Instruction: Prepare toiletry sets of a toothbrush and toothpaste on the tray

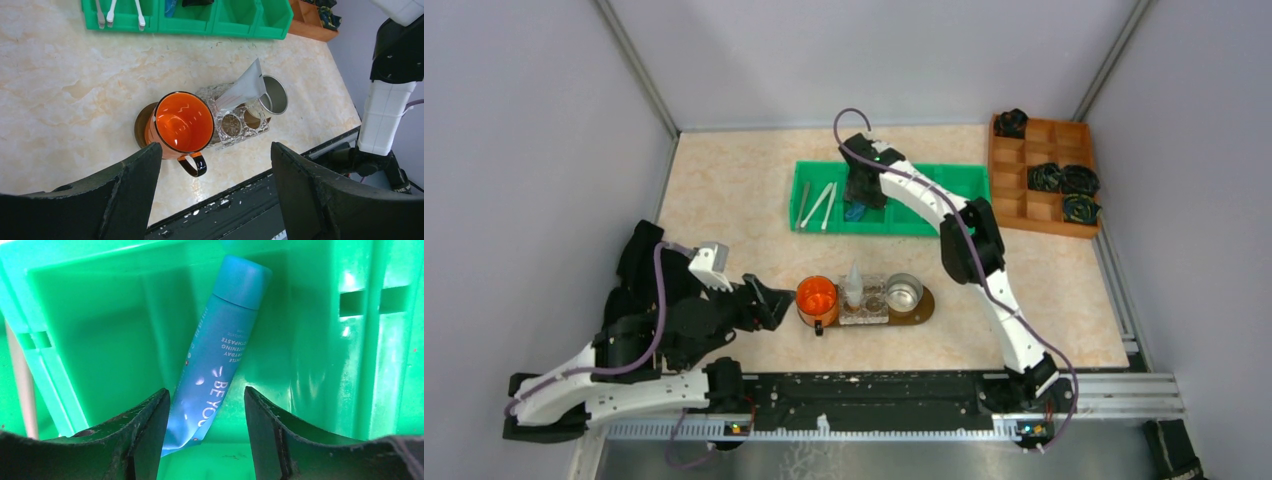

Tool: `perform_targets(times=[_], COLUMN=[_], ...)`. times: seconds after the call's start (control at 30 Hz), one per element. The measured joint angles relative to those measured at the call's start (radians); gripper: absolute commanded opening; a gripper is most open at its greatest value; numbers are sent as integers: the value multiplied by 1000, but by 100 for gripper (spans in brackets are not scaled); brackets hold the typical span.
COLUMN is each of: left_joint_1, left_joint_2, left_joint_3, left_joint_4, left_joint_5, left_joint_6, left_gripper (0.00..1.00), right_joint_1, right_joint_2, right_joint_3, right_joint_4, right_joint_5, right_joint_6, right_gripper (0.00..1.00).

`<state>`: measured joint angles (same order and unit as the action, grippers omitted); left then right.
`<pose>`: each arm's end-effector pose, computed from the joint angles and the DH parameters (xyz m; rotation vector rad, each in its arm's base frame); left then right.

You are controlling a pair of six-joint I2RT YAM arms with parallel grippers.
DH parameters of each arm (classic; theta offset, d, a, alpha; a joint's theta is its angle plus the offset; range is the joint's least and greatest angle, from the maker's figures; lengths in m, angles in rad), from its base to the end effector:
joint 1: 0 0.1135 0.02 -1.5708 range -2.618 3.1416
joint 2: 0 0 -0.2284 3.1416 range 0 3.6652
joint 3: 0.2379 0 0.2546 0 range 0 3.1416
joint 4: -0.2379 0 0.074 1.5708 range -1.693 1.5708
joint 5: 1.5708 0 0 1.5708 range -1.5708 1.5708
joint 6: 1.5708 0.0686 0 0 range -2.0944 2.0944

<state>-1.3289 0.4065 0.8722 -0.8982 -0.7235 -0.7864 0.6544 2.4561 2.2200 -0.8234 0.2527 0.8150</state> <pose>0.0724 -0.1039 0.3160 0.0659 1.9531 -0.7058 0.4231 0.3030 0.1361 0.2934 2.5741 0.2096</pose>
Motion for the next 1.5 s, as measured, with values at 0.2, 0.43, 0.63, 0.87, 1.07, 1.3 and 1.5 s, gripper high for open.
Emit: perform_targets(times=[0.2, 0.43, 0.63, 0.87, 1.07, 1.3, 1.5], left_joint_1=[0, 0, 0, 0, 0, 0, 0], left_joint_2=[-44, -47, -47, -45, -21, 20, 55], left_joint_3=[0, 0, 0, 0, 0, 0, 0], left_joint_4=[0, -1, -1, -1, -1, 0, 1], left_joint_5=[0, 1, 1, 1, 2, 2, 2], left_joint_6=[1, 3, 3, 2, 3, 3, 2], left_gripper=[85, 85, 84, 84, 84, 85, 85], right_joint_1=[5, 4, 3, 3, 3, -10, -37], right_joint_2=[30, 55, 56, 52, 44, 2, -101], right_joint_3=[32, 50, 54, 54, 52, 16, -23], right_joint_4=[-24, -36, -38, -34, -27, 28, 102], right_joint_5=[34, 41, 33, 33, 30, -16, -121], right_joint_6=[-13, -11, -11, -29, -58, -84, -80], right_gripper=[53, 22, 13, 8, 7, 5, 4])
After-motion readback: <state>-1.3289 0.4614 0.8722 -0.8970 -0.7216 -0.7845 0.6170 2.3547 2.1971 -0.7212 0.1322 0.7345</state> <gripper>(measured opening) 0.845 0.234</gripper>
